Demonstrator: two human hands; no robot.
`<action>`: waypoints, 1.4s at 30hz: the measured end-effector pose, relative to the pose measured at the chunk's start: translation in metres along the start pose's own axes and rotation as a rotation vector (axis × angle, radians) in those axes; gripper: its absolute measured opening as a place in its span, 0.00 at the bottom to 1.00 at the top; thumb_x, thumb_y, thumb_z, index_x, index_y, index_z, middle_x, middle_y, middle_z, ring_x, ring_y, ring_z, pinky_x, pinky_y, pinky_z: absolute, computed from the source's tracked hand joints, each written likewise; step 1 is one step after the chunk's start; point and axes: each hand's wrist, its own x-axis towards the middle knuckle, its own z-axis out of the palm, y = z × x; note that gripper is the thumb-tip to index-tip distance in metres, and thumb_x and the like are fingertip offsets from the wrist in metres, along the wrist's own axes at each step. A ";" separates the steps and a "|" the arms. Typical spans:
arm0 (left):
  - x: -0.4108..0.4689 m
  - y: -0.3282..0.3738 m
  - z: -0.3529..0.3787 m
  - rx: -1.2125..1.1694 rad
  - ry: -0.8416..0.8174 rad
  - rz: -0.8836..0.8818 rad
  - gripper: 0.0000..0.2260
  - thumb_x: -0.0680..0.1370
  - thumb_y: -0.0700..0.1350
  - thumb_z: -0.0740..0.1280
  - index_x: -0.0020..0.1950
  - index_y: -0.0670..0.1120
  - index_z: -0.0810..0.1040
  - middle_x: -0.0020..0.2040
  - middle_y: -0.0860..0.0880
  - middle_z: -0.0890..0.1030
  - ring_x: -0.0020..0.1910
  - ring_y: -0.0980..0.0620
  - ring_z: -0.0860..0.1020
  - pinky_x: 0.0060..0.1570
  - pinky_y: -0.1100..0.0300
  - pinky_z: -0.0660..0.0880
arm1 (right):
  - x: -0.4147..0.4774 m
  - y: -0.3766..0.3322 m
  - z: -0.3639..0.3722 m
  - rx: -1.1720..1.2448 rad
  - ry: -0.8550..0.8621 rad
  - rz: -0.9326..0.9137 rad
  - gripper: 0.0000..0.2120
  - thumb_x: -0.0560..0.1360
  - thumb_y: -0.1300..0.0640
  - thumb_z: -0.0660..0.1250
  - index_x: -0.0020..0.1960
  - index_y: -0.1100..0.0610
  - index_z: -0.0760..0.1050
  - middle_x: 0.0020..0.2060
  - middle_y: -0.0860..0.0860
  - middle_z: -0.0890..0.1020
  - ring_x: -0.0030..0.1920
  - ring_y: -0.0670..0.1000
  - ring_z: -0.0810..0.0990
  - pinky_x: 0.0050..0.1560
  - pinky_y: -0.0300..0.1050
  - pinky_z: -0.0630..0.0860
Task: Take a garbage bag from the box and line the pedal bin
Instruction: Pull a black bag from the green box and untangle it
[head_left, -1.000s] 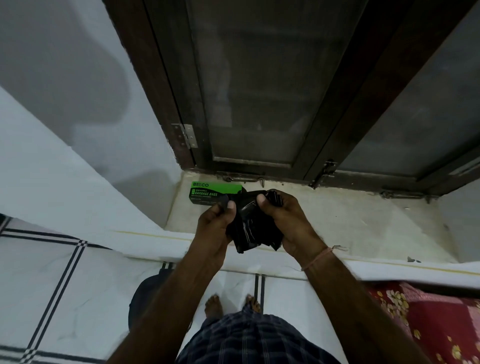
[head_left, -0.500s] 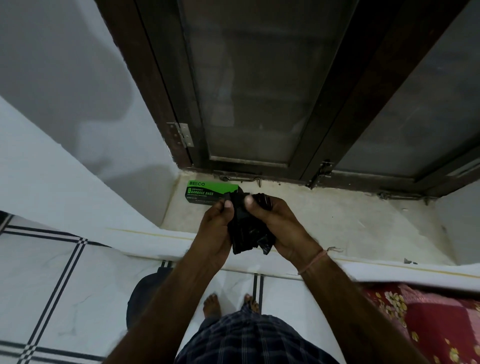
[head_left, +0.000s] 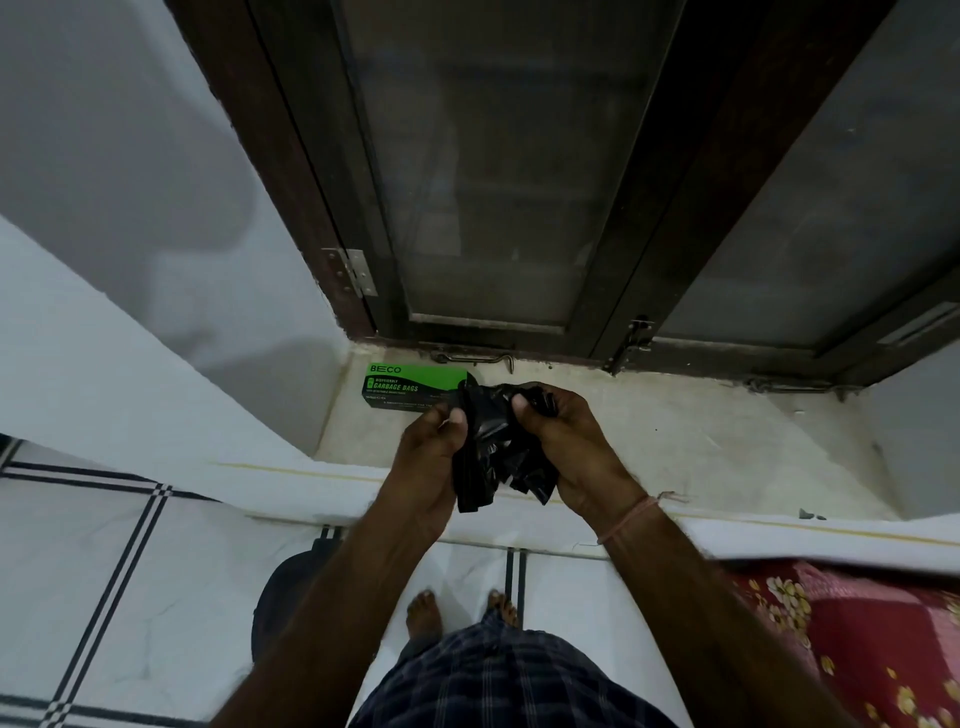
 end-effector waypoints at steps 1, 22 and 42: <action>0.000 -0.001 0.002 -0.015 -0.005 -0.008 0.14 0.85 0.43 0.59 0.67 0.41 0.77 0.55 0.43 0.85 0.51 0.48 0.85 0.43 0.58 0.82 | 0.000 0.002 0.001 -0.012 -0.003 -0.002 0.10 0.84 0.63 0.62 0.53 0.60 0.82 0.41 0.53 0.88 0.42 0.49 0.87 0.43 0.41 0.82; 0.002 -0.005 -0.010 -0.036 0.027 -0.017 0.14 0.82 0.42 0.64 0.66 0.38 0.78 0.62 0.37 0.83 0.62 0.39 0.81 0.57 0.48 0.80 | 0.000 0.000 -0.011 0.007 -0.025 0.086 0.06 0.80 0.61 0.68 0.52 0.64 0.82 0.41 0.55 0.87 0.43 0.53 0.87 0.43 0.43 0.83; 0.002 -0.007 0.005 -0.085 -0.041 -0.018 0.16 0.85 0.47 0.60 0.66 0.40 0.79 0.59 0.40 0.85 0.58 0.43 0.84 0.47 0.55 0.83 | -0.003 0.005 -0.010 0.005 -0.039 0.064 0.12 0.79 0.59 0.71 0.58 0.67 0.81 0.51 0.65 0.86 0.52 0.61 0.87 0.55 0.53 0.84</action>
